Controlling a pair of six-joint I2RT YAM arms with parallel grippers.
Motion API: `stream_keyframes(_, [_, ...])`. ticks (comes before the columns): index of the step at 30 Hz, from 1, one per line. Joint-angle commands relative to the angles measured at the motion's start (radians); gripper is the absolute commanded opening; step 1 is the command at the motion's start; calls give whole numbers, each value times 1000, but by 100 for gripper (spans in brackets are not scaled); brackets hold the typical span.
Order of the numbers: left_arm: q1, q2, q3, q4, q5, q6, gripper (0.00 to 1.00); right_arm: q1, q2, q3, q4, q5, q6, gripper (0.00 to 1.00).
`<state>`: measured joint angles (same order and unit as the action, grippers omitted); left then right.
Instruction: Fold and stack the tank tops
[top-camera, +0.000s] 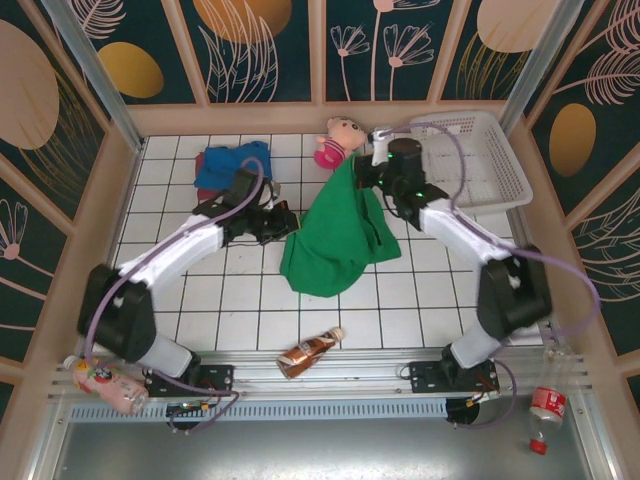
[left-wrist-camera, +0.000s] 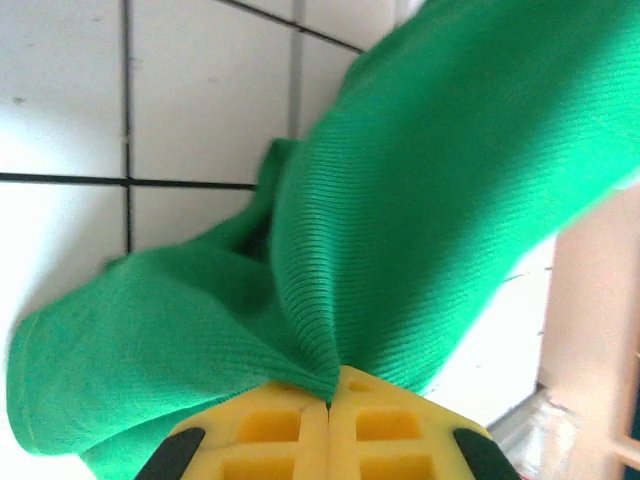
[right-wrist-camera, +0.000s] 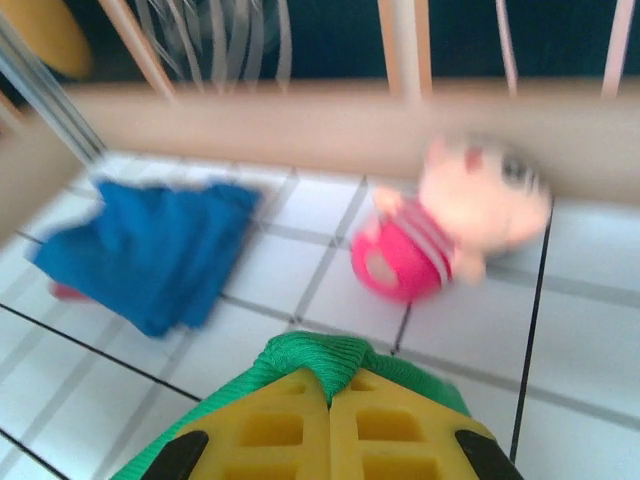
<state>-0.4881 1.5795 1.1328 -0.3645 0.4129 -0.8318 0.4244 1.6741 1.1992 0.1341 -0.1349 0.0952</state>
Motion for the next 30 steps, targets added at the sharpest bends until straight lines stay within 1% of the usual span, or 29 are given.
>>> stream_keyframes(1, [3, 94, 84, 81, -80, 34, 5, 5, 100, 83, -15, 27, 30, 5])
stream_keyframes(2, [3, 123, 114, 63, -100, 49, 5, 4, 129, 112, -41, 31, 35, 7])
stream_keyframes(4, [5, 187, 159, 25, -134, 75, 6, 7, 157, 150, -93, 60, 34, 15])
stream_keyframes(6, [5, 223, 181, 49, -113, 80, 10, 9, 144, 149, -129, 85, 39, 26])
stream_keyframes(8, [4, 269, 236, 10, -123, 113, 12, 23, 82, 97, -135, 95, 41, 37])
stream_keyframes(9, [6, 288, 260, -16, -151, 131, 12, 37, 44, 60, -127, 99, 41, 40])
stream_keyframes(11, [16, 312, 290, -59, -215, 152, 13, 69, -52, -29, -123, 68, 70, 45])
stream_keyframes(12, [24, 318, 290, -54, -216, 152, 13, 87, -92, -68, -121, 56, 87, 47])
stream_keyframes(13, [34, 321, 287, -38, -202, 151, 15, 113, -140, -115, -115, 48, 103, 48])
stream_keyframes(15, [46, 340, 305, -42, -188, 168, 26, 178, -222, -209, -72, 23, 122, 48])
stream_keyframes(16, [52, 353, 325, -63, -190, 188, 29, 214, -257, -259, -36, -10, 141, 49])
stream_keyframes(19, [87, 357, 346, -79, -164, 214, 39, 341, -295, -377, 69, -65, 160, 48])
stream_keyframes(21, [114, 335, 355, -104, -182, 232, 43, 423, -276, -416, 99, -63, 132, 49])
stream_keyframes(23, [137, 298, 358, -137, -198, 257, 49, 481, -239, -437, 119, -49, 86, 48])
stream_keyframes(27, [157, 229, 329, -189, -206, 293, 56, 538, -121, -407, 113, -29, 11, 49])
stream_keyframes(30, [166, 180, 277, -209, -215, 306, 58, 574, -21, -354, 82, 8, -41, 49])
